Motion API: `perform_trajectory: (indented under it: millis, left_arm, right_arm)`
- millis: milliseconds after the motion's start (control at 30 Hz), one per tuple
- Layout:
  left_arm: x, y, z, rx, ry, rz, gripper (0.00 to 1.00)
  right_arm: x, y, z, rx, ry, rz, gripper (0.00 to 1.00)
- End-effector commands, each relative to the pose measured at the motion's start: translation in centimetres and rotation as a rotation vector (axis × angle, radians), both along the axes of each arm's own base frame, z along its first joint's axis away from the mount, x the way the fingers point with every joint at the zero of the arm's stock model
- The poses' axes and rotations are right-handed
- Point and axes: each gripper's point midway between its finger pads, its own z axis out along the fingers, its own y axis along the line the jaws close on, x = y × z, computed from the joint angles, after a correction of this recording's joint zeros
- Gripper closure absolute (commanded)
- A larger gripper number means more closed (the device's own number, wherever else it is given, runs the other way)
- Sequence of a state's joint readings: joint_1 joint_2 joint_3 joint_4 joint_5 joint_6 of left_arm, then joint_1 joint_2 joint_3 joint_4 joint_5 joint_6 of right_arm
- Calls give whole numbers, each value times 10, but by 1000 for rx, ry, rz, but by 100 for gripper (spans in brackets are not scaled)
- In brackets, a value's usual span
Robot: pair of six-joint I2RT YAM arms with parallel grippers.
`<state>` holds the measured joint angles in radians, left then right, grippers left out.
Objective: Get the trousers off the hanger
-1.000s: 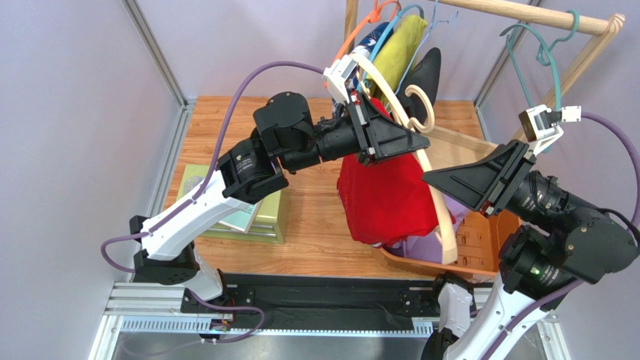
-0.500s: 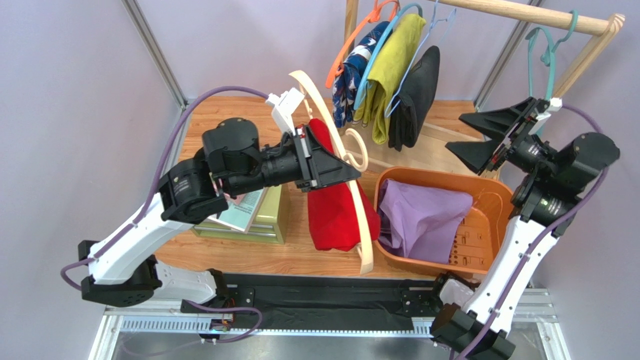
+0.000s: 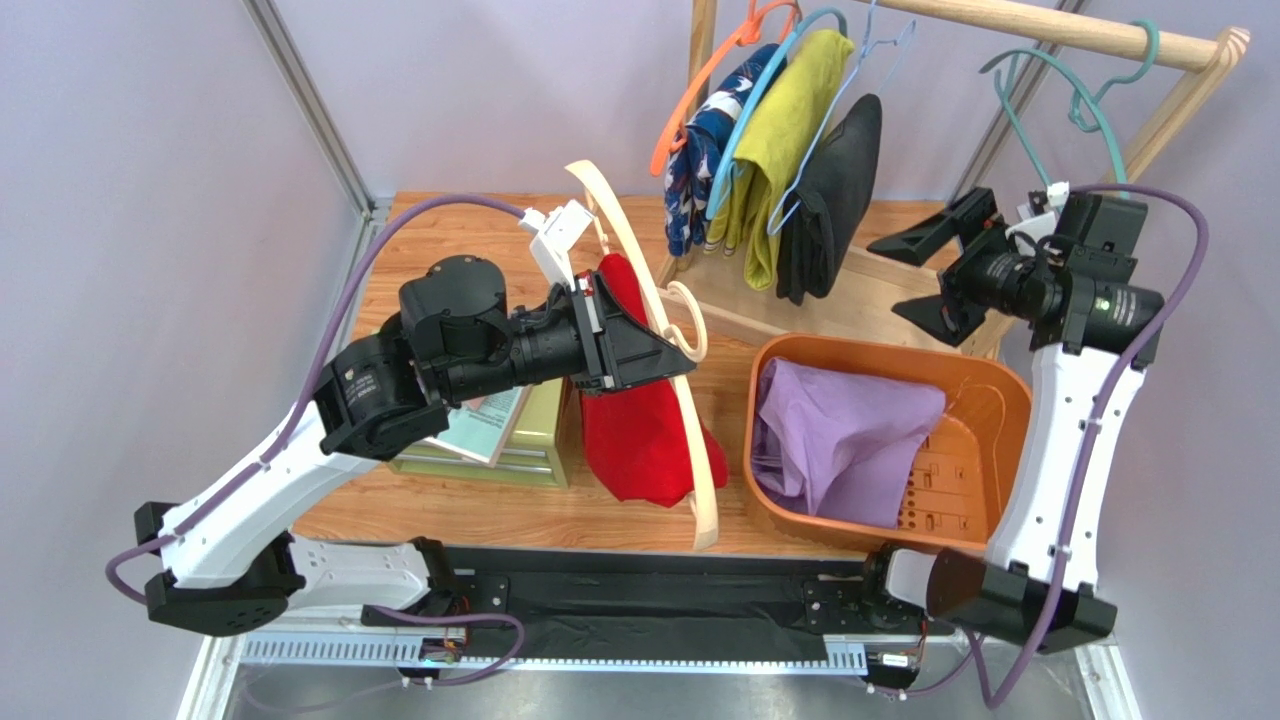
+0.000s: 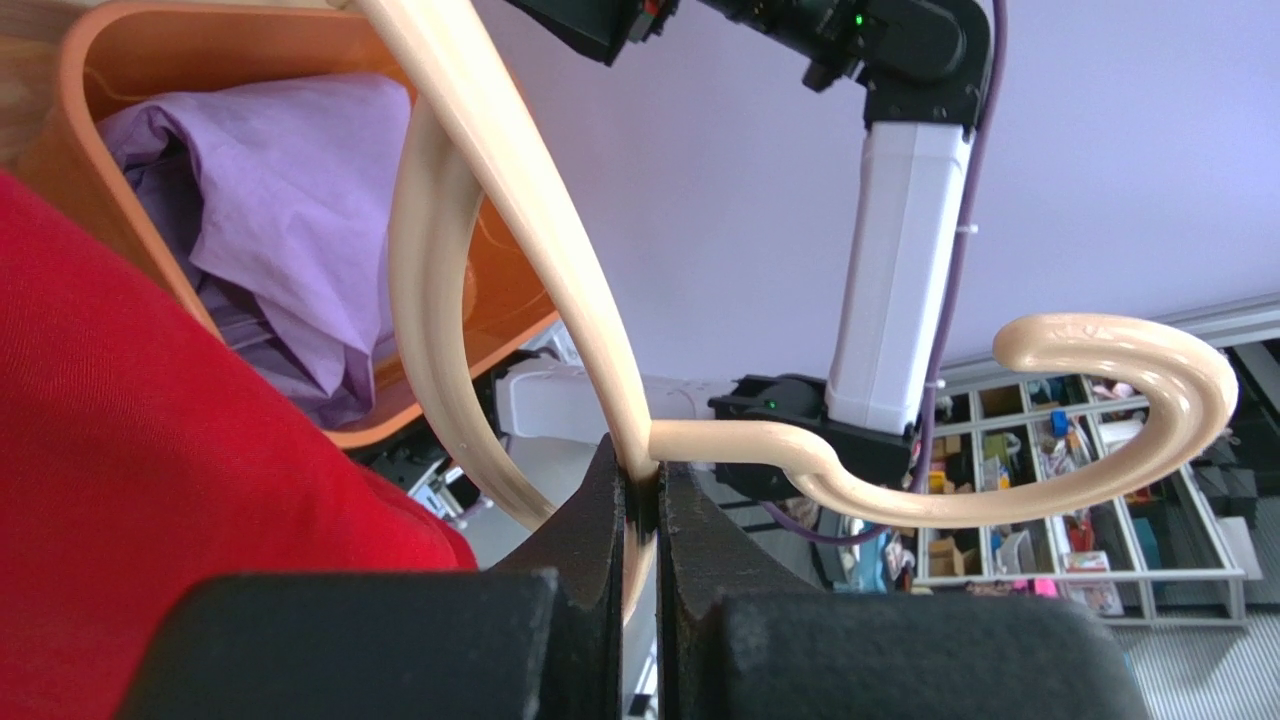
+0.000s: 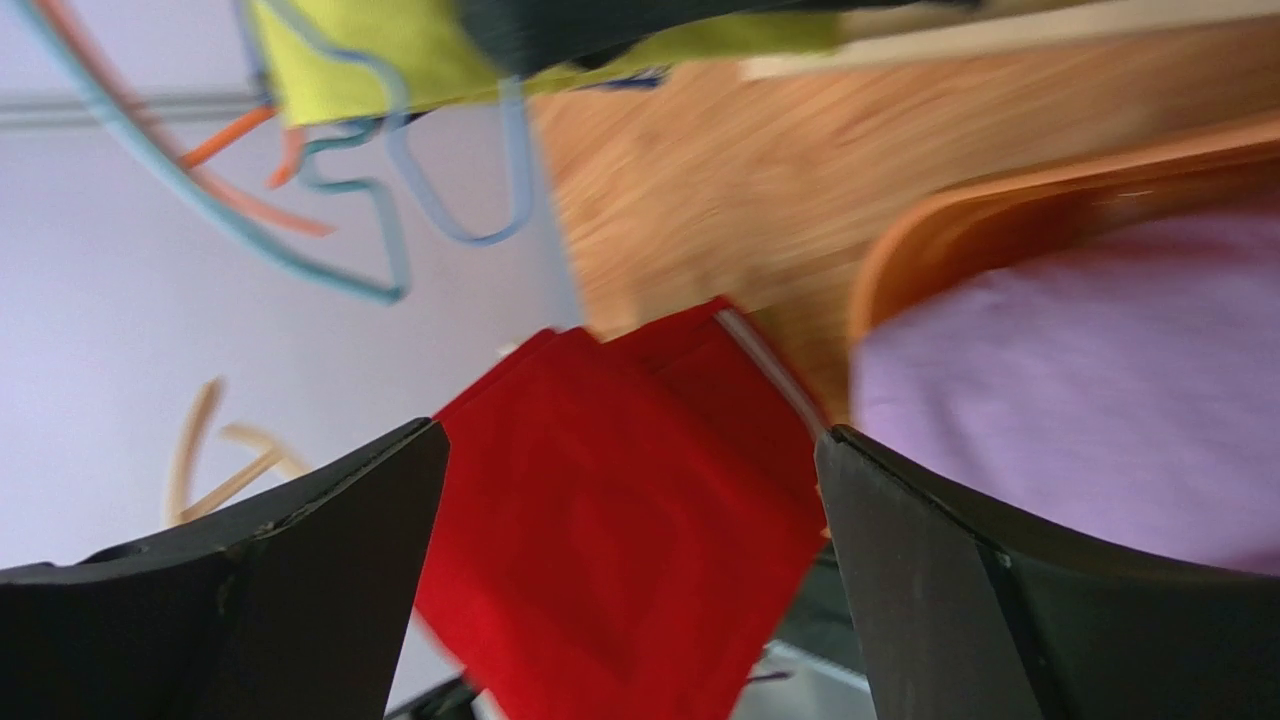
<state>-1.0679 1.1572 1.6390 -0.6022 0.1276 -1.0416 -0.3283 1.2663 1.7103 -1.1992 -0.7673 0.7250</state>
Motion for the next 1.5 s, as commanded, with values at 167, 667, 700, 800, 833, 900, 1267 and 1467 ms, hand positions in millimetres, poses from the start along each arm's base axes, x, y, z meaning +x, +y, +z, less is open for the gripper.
perform_trajectory:
  millis: [167,667,700,800,833,900,1267,1467]
  left_arm:
    - [-18,27,72,-226,-175,-58,100]
    - [-7,28,57,-169,-135,-33,100]
    - [-7,29,57,-171,-134,-30,100]
    - [-5,30,53,-172,-123,-26,100]
    - [-4,30,52,-172,-123,-26,100]
    - [-5,30,52,-173,-120,-28,100]
    - [-4,32,46,-156,-100,-22,100]
    - [-1,30,38,-143,-82,-15,100]
  right_arm:
    - [43,-42,12,-489,-370,-237,1]
    - [146,-77,205,-93,-812,-642,24]
    - [144,-76,218,-73,-846,-645,25]
    - [152,-84,229,-64,-866,-704,23]
    - [159,-86,226,-58,-858,-712,23]
    - [163,-90,230,-42,-864,-738,24]
    - [221,-80,232,70,-874,-668,64]
    - [257,-55,227,186,-885,-538,100]
